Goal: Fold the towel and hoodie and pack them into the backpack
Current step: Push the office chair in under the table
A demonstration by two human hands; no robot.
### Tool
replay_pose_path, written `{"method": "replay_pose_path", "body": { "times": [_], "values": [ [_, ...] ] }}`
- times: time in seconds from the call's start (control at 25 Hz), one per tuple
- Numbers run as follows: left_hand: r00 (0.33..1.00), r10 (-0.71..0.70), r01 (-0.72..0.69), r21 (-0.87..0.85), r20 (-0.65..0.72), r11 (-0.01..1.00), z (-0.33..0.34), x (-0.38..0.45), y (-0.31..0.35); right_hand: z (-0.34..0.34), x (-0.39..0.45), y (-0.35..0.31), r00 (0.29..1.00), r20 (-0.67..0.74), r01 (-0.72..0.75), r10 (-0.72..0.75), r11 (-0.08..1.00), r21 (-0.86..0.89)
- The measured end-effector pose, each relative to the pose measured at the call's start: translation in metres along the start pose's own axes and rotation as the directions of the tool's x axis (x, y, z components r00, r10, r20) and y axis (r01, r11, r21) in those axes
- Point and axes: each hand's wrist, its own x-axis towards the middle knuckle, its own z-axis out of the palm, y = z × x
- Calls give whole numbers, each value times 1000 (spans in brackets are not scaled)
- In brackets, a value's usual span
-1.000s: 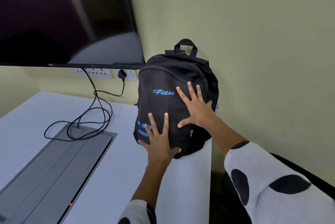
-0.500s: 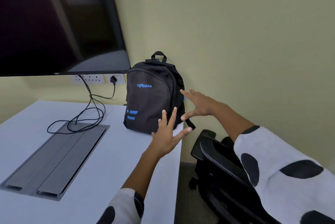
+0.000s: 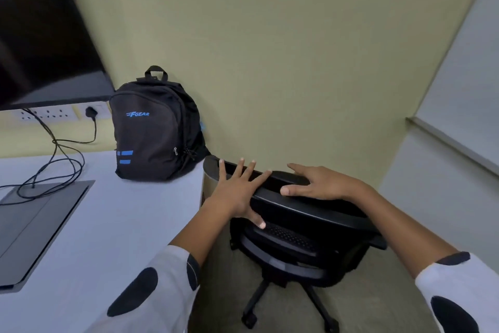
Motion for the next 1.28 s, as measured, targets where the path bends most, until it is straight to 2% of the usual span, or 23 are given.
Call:
{"method": "replay_pose_path", "body": {
  "times": [0.08, 0.16, 0.24, 0.36, 0.44, 0.64, 0.92, 1.16, 1.28],
  "values": [
    [1000, -9, 9, 4, 22, 1000, -2, 12, 4, 9, -23, 16, 995, 77, -66, 68, 998, -24],
    [1000, 10, -10, 14, 25, 1000, -6, 19, 6, 19, -35, 28, 987, 52, -143, 151, 981, -128],
    [1000, 27, -27, 37, -2, 999, -7, 22, 8, 33, -38, 36, 974, -115, -220, 196, 941, -258],
    [995, 12, -8, 41, -100, 999, -2, 18, 8, 56, -41, 36, 904, -417, -266, 90, 883, -386],
    [989, -16, 20, 27, -145, 999, 3, 15, 11, 60, -45, 40, 884, -468, -231, 13, 881, -412],
    [968, -106, 98, -46, -230, 994, 4, 5, 50, 40, -59, 76, 906, -409, -101, -110, 882, -461],
    [863, -295, 263, -132, -410, 956, 6, 9, 180, -12, -86, 192, 890, -299, 135, -343, 826, -547],
    [817, -298, 352, 19, -494, 936, 0, 25, 259, -51, -84, 263, 886, -194, 241, -421, 777, -582],
    [818, -316, 384, 48, -481, 922, -1, 24, 280, -59, -85, 275, 870, -158, 300, -468, 755, -583]
  ]
}}
